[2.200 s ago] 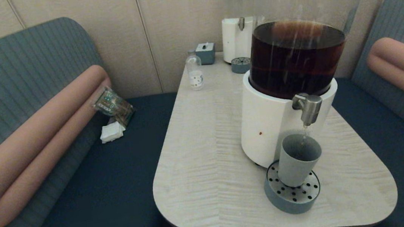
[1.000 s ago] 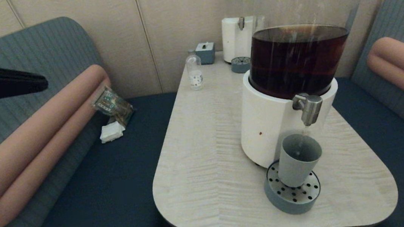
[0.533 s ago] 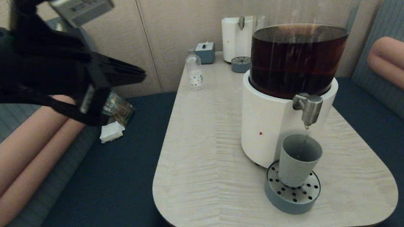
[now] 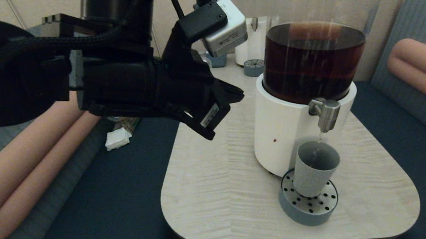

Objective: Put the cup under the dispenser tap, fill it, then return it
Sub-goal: Turn off the faucet

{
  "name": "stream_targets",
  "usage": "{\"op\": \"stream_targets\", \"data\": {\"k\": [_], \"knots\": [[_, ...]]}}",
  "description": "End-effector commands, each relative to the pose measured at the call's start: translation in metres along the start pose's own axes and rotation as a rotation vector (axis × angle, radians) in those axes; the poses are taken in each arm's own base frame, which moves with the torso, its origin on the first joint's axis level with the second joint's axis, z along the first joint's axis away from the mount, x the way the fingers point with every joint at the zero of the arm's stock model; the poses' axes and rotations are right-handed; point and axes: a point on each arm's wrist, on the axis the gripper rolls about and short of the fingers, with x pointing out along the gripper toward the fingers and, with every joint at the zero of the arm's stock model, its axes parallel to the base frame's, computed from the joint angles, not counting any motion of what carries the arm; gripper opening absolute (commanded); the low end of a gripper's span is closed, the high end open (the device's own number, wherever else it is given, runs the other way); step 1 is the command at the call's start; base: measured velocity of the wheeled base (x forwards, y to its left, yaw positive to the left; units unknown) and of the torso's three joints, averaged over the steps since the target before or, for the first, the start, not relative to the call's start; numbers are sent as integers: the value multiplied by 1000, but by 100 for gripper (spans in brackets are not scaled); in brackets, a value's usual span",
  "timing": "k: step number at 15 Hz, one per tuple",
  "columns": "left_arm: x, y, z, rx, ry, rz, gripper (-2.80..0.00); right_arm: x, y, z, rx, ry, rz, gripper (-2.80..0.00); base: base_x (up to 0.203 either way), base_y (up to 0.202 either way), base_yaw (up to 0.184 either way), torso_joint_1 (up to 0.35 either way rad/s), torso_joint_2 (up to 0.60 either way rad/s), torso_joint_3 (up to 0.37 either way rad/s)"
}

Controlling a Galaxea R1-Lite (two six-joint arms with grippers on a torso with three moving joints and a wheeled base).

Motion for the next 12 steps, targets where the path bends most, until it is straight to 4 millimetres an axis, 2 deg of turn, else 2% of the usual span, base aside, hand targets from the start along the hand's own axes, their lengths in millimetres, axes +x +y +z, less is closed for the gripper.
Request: {"op": "stream_targets", "data": {"k": [1,7,10,12], "knots": [[13,-6,-2,7,12,-32,-280,0,0,0,-1,-2,1,-280,0,0,0,0,0,0],[26,-13,-3,10,21,-57,-280,0,0,0,-1,-2,1,-280,0,0,0,0,0,0],[47,-18,3,20,4,-81,-280,0,0,0,-1,-1,1,-280,0,0,0,0,0,0],[65,-28,7,32,-5,-112,-280,0,0,0,-1,-2,1,-280,0,0,0,0,0,0]]}}
